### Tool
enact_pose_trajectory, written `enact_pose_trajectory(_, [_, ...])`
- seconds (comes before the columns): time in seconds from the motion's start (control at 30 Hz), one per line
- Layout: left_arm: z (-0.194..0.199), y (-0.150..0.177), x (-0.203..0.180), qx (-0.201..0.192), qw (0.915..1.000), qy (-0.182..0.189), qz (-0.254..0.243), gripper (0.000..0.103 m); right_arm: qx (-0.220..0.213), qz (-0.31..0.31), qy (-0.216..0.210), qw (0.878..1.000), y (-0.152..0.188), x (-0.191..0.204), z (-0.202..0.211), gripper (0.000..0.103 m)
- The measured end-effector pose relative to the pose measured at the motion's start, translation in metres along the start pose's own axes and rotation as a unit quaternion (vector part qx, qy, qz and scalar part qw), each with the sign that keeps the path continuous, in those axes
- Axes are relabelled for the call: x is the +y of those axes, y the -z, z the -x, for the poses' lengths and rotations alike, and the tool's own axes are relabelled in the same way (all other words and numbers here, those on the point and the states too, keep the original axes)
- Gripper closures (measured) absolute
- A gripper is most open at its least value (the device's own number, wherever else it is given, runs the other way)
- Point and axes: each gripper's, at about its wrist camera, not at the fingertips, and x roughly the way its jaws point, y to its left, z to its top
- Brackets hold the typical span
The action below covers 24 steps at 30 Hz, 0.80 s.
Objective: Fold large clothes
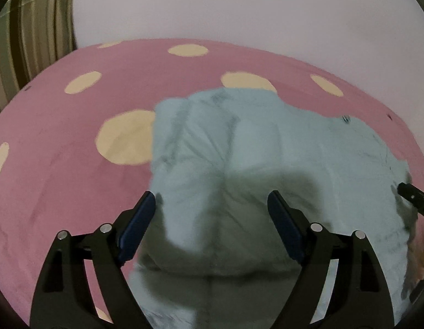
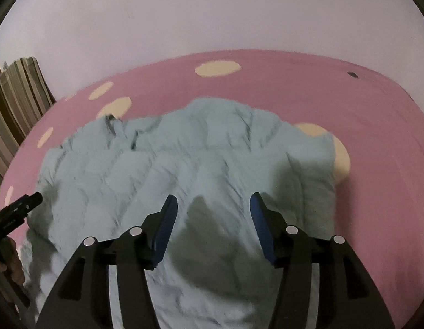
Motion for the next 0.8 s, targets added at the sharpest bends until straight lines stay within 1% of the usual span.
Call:
enact_pose_trajectory(0.1, [-0.015,0.009,-0.005,0.022,0.9995,-0.014,-0.015,0.019,0.023,0.010,0.021,0.999,0.012,-0.003,-0.016,0.048])
enact_pose_trajectory(0.13, [-0.022,0.012,-0.006,0.031,0.9992,-0.016,-0.020,0.018,0.033,0.012,0.019,0.999,0.017,-0.004,-0.024,0.047])
enact_pose_trajectory(0.17, [-0.025,0.013,-0.006,0.034,0.9990,-0.017,-0.021,0.017,0.035,0.016,0.020,0.999,0.023,-0.005,-0.030,0.047])
enact_pose_trajectory(0.23, [-0.031,0.016,-0.007,0.037,0.9989,-0.019,-0.021,0.017,0.026,0.026,0.026,0.999,0.027,0.000,-0.038,0.046])
enact_pose_trajectory(0.33, [-0.035,0.017,-0.010,0.033,0.9986,-0.030,-0.028,0.016,0.017,0.029,0.037,0.999,0.028,0.005,-0.038,0.046])
enact_pose_trajectory(0.4, [-0.032,0.015,-0.009,0.029,0.9988,-0.030,-0.028,0.016,0.014,0.026,0.033,0.999,0.026,0.004,-0.035,0.046])
enact_pose_trajectory(0.53, [-0.007,0.016,-0.003,0.021,0.9994,-0.021,-0.020,0.017,0.000,0.007,0.015,1.000,0.023,-0.003,-0.008,0.045])
enact_pose_trajectory(0.57, [0.000,0.018,-0.001,0.018,0.9994,-0.020,-0.021,0.017,-0.005,0.003,0.013,1.000,0.025,-0.005,0.000,0.044])
enact_pose_trajectory(0.6, [0.008,0.019,0.001,0.014,0.9995,-0.019,-0.023,0.017,-0.013,-0.001,0.011,1.000,0.027,-0.007,0.012,0.040])
enact_pose_trajectory(0.67, [0.027,0.028,0.007,0.003,0.9995,-0.018,-0.025,0.017,-0.025,-0.005,0.007,1.000,0.033,-0.013,0.035,0.037])
enact_pose_trajectory(0.8, [0.064,0.053,0.028,-0.007,0.9998,-0.013,-0.014,0.017,-0.026,-0.018,-0.001,0.999,0.053,-0.027,0.069,0.037])
